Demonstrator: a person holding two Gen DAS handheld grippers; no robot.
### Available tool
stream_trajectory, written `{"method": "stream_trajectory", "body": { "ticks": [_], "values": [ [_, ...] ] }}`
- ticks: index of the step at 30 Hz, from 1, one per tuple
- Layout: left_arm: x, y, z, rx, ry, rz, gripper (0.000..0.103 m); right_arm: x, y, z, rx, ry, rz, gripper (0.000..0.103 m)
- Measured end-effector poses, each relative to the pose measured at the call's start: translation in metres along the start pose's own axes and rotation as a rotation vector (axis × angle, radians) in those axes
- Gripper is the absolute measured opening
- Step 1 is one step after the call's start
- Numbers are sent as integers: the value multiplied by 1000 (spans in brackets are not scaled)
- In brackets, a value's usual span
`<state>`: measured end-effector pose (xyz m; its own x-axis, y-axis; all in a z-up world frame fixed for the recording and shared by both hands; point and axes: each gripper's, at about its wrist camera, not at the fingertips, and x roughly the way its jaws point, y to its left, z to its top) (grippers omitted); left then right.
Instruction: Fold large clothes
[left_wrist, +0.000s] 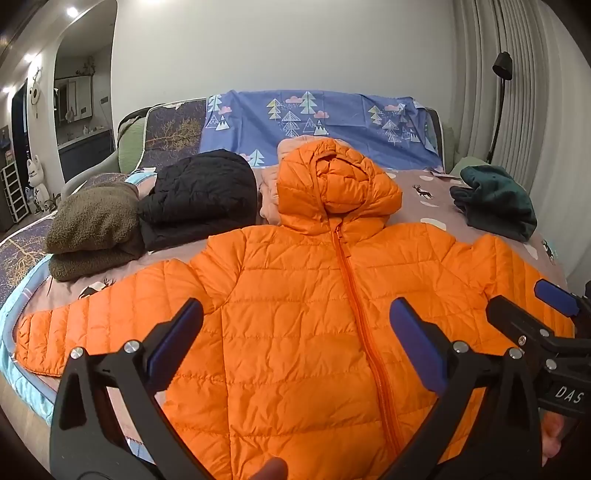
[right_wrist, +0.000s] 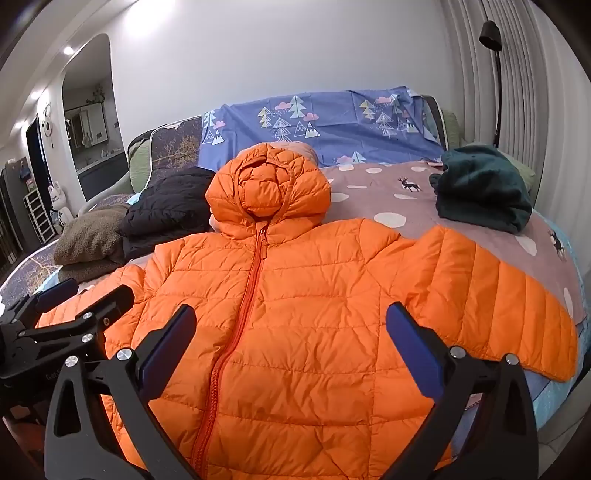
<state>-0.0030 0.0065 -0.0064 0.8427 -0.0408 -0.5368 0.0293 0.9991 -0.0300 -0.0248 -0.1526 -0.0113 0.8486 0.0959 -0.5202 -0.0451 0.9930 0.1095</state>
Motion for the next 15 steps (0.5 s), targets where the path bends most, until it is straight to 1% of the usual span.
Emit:
{"method": "stream_trajectory", "body": {
  "ticks": [5, 6, 9, 15],
  "values": [
    [5, 10, 3, -11, 13, -23, 101, -2, 6, 2, 0, -9, 10, 102],
    [5, 9, 2, -9, 11, -23, 101, -3, -2, -1, 11, -12, 19, 102],
    [4, 9, 3, -3, 7, -12, 101, 0, -5, -2, 24, 0, 25, 102],
    [3, 9, 2, -7, 5, -20, 101, 1, -8, -3, 40, -3, 36, 102]
  ]
}}
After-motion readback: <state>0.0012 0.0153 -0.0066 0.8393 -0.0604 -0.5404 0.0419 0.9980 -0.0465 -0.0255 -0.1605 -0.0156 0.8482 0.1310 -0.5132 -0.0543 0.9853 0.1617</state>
